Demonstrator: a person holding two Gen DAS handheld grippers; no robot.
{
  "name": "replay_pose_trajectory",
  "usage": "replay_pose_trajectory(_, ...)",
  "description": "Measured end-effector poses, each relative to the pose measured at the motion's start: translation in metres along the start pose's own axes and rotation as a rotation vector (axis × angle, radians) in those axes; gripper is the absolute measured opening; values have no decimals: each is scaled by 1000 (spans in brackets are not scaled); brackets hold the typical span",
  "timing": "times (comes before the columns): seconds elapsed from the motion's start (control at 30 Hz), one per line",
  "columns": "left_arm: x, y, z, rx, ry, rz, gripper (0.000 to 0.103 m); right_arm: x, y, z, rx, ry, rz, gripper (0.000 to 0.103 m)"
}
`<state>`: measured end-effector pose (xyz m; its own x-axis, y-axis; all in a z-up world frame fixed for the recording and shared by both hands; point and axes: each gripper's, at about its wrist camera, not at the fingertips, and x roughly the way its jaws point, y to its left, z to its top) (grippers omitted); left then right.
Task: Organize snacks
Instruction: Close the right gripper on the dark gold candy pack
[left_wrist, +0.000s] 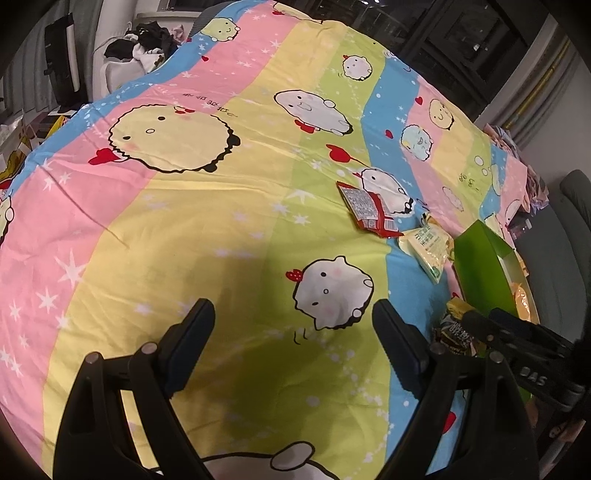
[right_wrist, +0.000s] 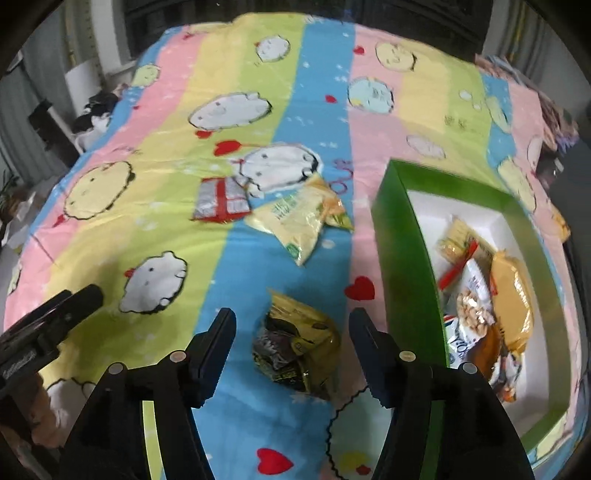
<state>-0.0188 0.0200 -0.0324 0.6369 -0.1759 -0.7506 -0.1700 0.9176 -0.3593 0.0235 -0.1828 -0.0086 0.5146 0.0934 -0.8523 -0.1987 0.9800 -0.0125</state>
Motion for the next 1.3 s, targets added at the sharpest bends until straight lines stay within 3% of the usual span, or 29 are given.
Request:
replay_pose_trajectory(0.13, 1, 0, 0, 3, 0, 3, 87, 22, 3, -2, -15, 53, -18, 64)
replay_pose_trajectory(0.23, 0, 1, 0, -1, 2, -2, 87, 42, 3, -5, 19, 117, 37, 64)
replay_pose_trajectory(0.4, -1, 2, 1, -9, -6, -5, 87, 44, 10, -7, 31, 74, 74, 55)
replay_pose_trajectory(0.57, -7, 11, 6, -44, -27, -4, 87, 32, 31, -10, -15, 93, 345, 55)
replay_pose_trajectory(0.7, -12, 21, 10, -84, -41, -4, 87, 33, 47, -14, -47, 163, 474, 56)
replay_pose_trajectory(0.77, -12, 23, 11, -95, -35, -12, 87, 33, 48, -14, -55, 181, 453, 58)
replay_pose_trajectory(0.87, -11, 21, 11, -90, -20, -31, 87, 21, 37, -12, -27, 146, 420, 68)
replay_pose_trajectory(1.13, -4, -3, 1, -1, 114, -199, 84, -4, -3, -4, 141, 51, 488, 69)
replay_pose_trajectory(1.3, 3, -23, -13, 66, 198, -283, 75, 1, -4, -3, 183, 79, 544, 69)
